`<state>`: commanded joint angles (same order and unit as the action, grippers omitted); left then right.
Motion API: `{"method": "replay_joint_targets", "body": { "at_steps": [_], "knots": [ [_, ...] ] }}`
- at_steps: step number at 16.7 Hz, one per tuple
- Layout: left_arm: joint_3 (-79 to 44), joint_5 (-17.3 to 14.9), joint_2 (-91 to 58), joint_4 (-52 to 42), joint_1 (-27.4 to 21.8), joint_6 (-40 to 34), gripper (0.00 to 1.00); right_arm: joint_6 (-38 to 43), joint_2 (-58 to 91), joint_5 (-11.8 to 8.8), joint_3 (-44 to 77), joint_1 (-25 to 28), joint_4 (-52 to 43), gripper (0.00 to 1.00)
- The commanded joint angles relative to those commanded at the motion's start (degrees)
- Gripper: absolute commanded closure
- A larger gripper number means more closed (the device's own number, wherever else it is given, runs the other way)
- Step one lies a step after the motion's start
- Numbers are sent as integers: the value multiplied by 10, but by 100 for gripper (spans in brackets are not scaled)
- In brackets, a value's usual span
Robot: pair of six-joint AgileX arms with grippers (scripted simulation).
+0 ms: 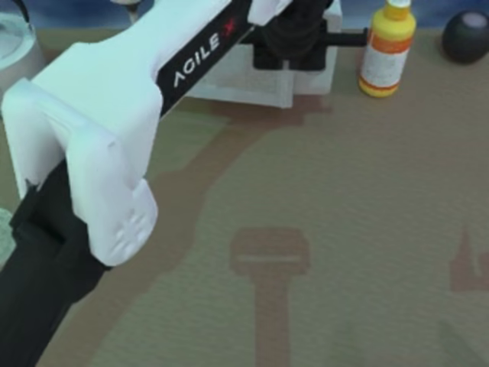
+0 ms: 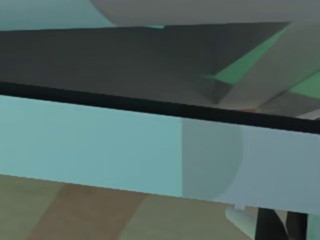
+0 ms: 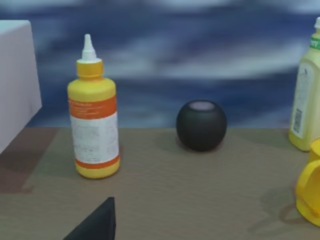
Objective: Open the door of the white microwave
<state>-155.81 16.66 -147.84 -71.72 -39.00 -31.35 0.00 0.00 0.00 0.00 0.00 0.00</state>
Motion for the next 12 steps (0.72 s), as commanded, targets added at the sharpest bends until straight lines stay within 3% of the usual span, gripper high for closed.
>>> {"method": "replay_joint_targets", "body": {
  "at_steps": [6, 12],
  "knots": [
    [187, -16, 94, 91, 4, 37, 100, 0, 0, 0, 0, 0, 0, 0],
    [206, -19, 108, 104, 5, 43, 100, 0, 0, 0, 0, 0, 0, 0]
  ]
}}
